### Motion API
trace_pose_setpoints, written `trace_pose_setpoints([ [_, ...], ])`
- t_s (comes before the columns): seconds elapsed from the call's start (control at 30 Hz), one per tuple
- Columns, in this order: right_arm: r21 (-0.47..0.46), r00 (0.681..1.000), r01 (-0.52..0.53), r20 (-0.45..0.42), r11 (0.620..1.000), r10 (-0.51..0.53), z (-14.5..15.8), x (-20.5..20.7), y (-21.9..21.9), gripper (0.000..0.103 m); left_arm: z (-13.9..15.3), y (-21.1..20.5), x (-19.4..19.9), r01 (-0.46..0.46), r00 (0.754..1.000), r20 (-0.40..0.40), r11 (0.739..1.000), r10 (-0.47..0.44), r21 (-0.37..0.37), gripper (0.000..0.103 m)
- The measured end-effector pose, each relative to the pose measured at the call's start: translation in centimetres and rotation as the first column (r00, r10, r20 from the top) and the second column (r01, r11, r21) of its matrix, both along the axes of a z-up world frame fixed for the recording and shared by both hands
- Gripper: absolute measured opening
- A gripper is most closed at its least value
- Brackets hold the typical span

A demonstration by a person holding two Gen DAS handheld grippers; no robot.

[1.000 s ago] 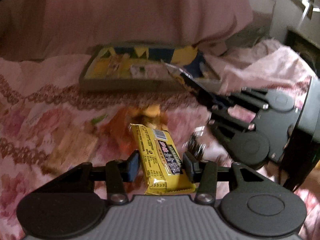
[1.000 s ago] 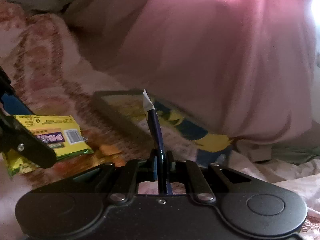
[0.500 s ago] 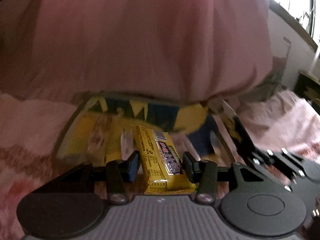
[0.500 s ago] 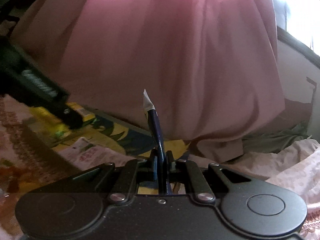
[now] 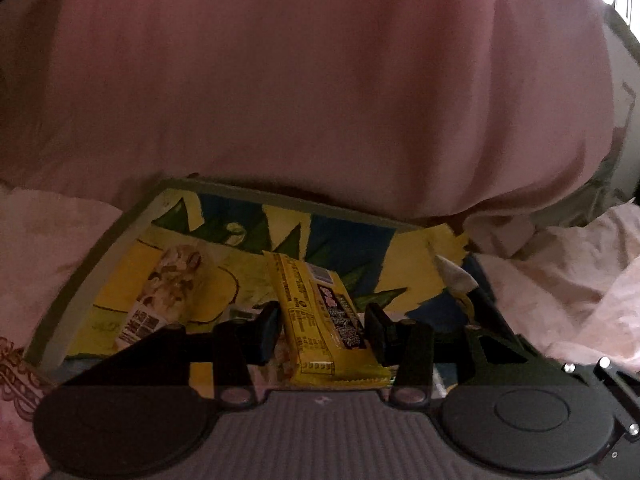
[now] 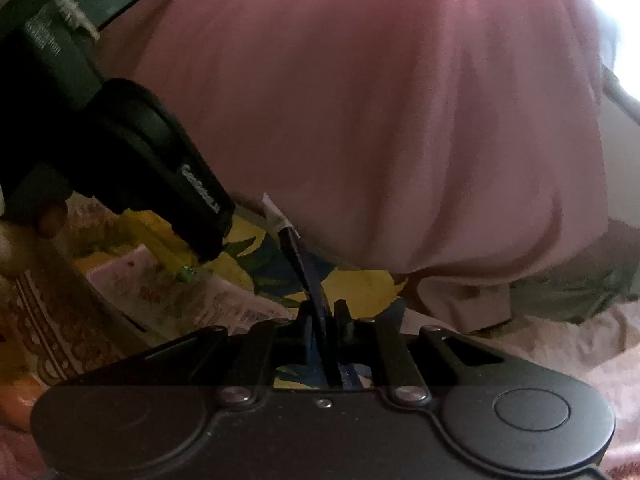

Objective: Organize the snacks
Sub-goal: 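Lower both snacks into the tray and open both grippers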

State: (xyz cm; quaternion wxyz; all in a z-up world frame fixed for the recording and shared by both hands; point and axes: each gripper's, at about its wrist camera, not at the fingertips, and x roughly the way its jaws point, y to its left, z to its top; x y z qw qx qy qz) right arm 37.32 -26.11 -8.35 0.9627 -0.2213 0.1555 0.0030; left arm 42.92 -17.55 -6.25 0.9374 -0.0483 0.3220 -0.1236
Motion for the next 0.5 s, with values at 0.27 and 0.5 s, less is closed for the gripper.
trace_pose_setpoints([
  [0.27,-0.022,0.998,-0.008,-0.069,1.000,0.007,-0.9,1.1,1.0,0.020,-1.5,0.1,0.3,-0.006,0.999,-0.034,0.999,0.007,0.039,0.035],
  [0.5,0.018,0.994,0.004,-0.106,1.000,-0.002,-0.7,1.4,1.1,0.050,-2.0,-0.2,0.2,0.017,0.999,-0.050,0.998,-0.014,0.055,0.037],
])
